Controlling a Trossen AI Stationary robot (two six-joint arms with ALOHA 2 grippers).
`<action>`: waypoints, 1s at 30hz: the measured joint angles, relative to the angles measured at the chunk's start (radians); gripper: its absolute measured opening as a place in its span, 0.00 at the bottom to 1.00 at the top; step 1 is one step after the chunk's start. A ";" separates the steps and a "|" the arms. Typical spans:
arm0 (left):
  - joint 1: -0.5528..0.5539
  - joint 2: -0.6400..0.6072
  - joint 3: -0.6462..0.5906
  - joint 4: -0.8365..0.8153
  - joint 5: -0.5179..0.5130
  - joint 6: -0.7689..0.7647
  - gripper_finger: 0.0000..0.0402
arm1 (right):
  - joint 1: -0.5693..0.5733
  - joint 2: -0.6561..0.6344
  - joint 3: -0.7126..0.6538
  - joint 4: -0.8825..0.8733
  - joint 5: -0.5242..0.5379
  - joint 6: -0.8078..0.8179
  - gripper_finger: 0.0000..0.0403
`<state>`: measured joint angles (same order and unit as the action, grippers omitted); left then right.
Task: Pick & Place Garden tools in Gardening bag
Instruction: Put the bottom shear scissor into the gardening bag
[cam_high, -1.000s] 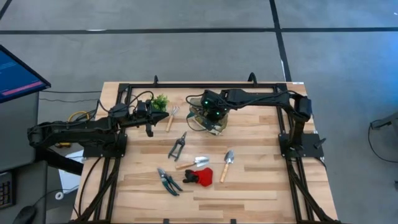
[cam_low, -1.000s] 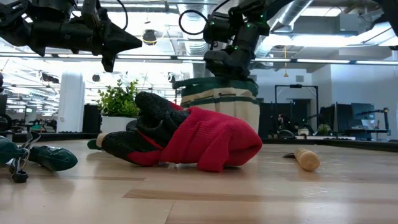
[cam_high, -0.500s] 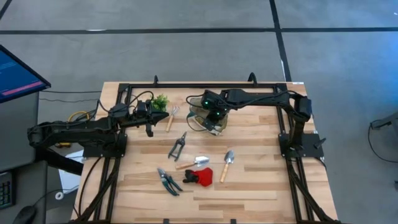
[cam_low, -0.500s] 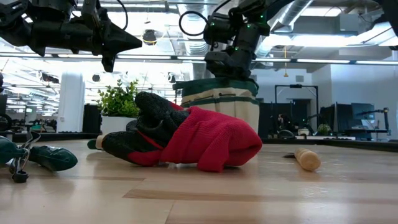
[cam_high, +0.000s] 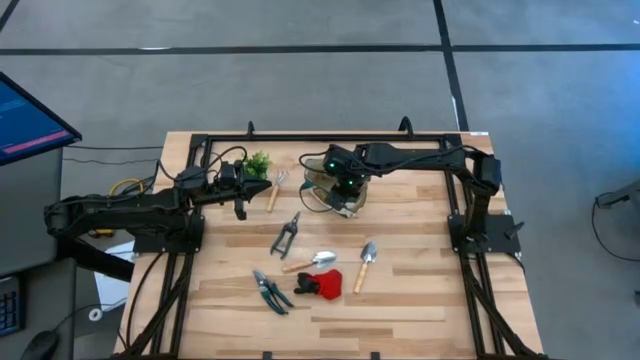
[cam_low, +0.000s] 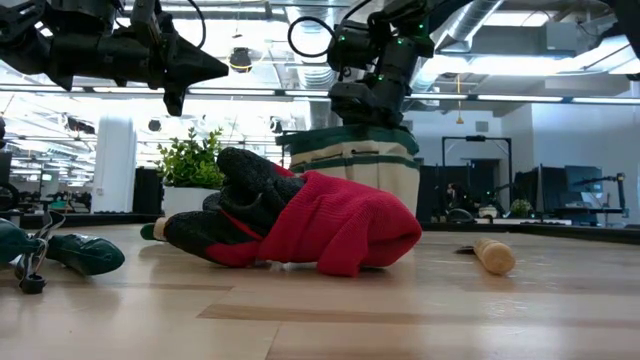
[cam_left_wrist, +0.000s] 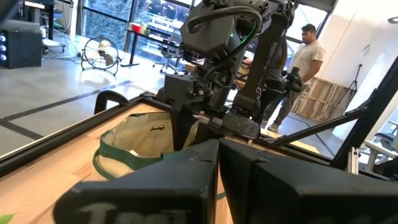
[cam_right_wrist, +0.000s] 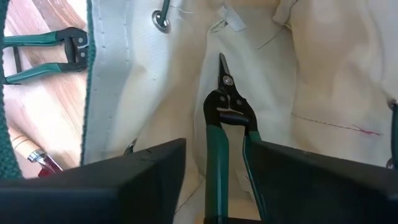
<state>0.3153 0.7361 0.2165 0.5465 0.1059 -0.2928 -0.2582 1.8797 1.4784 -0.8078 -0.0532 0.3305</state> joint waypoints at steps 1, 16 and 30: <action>0.000 0.000 0.000 0.000 0.000 0.000 0.01 | 0.000 0.000 0.000 0.000 0.000 0.000 0.48; 0.000 0.000 0.000 0.000 0.000 0.000 0.01 | -0.006 -0.001 0.185 -0.127 0.000 -0.027 0.58; 0.000 0.000 0.000 0.000 0.000 0.000 0.01 | -0.014 -0.001 0.455 -0.416 0.000 -0.104 0.58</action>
<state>0.3154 0.7359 0.2165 0.5468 0.1059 -0.2932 -0.2725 1.8786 1.9335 -1.2239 -0.0532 0.2266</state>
